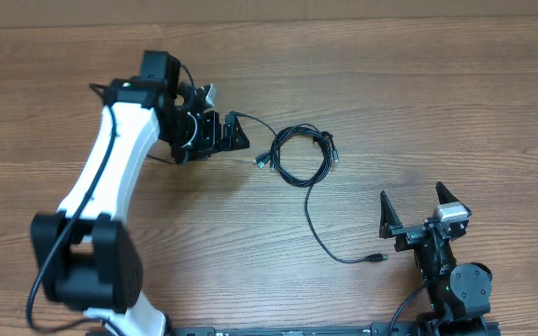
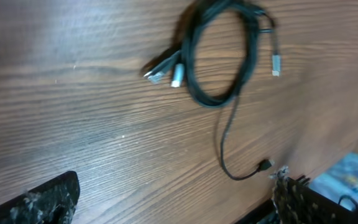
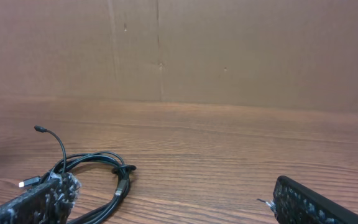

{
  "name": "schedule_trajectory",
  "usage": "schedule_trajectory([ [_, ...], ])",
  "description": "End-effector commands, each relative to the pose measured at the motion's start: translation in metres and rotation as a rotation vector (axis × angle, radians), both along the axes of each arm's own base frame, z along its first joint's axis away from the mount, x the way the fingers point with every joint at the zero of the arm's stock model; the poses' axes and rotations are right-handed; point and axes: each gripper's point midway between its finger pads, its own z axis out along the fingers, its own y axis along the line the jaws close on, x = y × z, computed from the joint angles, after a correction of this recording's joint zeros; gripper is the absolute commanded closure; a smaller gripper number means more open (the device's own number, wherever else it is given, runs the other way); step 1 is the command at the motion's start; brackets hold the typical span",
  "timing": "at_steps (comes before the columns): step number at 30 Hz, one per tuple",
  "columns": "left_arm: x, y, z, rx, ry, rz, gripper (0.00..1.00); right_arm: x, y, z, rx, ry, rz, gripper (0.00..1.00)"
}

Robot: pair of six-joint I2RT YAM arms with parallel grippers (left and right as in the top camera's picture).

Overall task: Untangle cables
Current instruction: 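Move the left gripper forward to the left side of the black cable bundle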

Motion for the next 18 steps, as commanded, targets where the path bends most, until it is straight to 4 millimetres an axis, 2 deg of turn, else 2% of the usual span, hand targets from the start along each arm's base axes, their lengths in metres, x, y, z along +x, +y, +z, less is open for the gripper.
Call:
schedule_trajectory([
  [1, 0.007, -0.001, -0.024, -0.014, 0.148, 0.125, 0.00, 0.000, -0.001, -0.002, -0.002, -0.004, -0.001, 0.00],
  [4, 0.005, -0.002, -0.051, -0.002, 0.226, 0.127, 0.01, 0.000, -0.001, -0.002, -0.002, -0.004, -0.001, 0.00],
  [8, 0.002, -0.003, -0.075, 0.015, 0.287, 0.124, 0.00, 0.000, -0.001, -0.002, -0.002, -0.004, -0.001, 0.00],
  [13, 0.010, -0.003, -0.095, 0.018, 0.288, 0.125, 0.00, 0.000, -0.001, -0.002, -0.002, -0.004, -0.001, 0.00],
  [18, 0.007, -0.003, -0.100, 0.022, 0.310, 0.125, 0.00, 0.000, -0.001, -0.002, -0.002, -0.004, -0.001, 0.00],
])
